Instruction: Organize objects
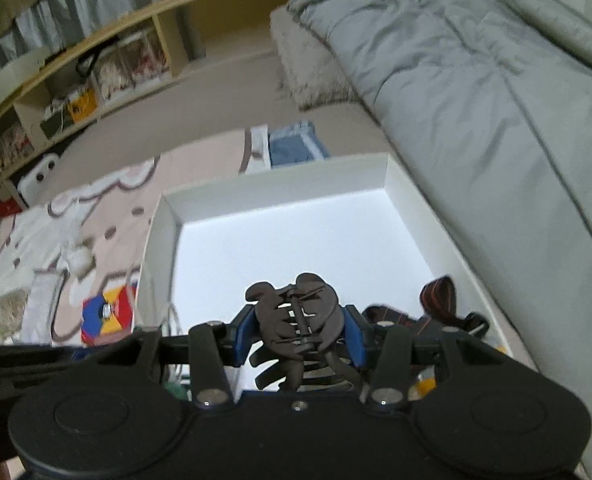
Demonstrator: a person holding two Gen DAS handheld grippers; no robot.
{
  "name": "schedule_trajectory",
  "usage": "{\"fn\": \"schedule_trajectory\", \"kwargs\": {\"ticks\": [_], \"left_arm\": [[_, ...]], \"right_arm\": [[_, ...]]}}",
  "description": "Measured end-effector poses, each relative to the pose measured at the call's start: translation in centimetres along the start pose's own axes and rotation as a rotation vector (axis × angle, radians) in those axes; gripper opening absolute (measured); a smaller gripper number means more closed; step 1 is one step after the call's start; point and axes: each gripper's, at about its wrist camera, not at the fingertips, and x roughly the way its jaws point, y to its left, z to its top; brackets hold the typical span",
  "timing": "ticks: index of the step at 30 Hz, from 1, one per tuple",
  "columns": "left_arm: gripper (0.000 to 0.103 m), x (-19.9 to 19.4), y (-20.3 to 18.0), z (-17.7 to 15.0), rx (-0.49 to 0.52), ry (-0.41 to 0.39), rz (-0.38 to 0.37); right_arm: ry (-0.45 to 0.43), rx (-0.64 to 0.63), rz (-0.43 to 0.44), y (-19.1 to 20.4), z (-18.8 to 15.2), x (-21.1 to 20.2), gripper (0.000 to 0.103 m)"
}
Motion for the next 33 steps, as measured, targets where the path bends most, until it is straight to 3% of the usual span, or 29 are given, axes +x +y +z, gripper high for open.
{"fn": "schedule_trajectory", "kwargs": {"ticks": [9,11,14,18,33], "left_arm": [[0.011,1.6,-0.4,-0.1,0.026,0.041,0.027],[0.026,1.7,-0.4,-0.1,0.022,0.048,0.029],[0.036,1.6,-0.1,0.0,0.011,0.061,0.025],[0.037,1.3,0.1,-0.1,0.014,0.062,0.033],[0.038,-0.8,0.5,0.0,-0.003,0.035,0.037]], "right_arm": [[0.061,-0.009,-0.028,0.1,-0.5,1.5,0.047],[0.071,0.005,-0.031,-0.1,-0.5,1.5,0.048],[0.064,0.02,-0.064,-0.7,-0.3,1.1,0.056],[0.061,0.082,-0.025,-1.8,0.1,0.5,0.059],[0.031,0.081,-0.033,-1.6,0.1,-1.1,0.059]]}}
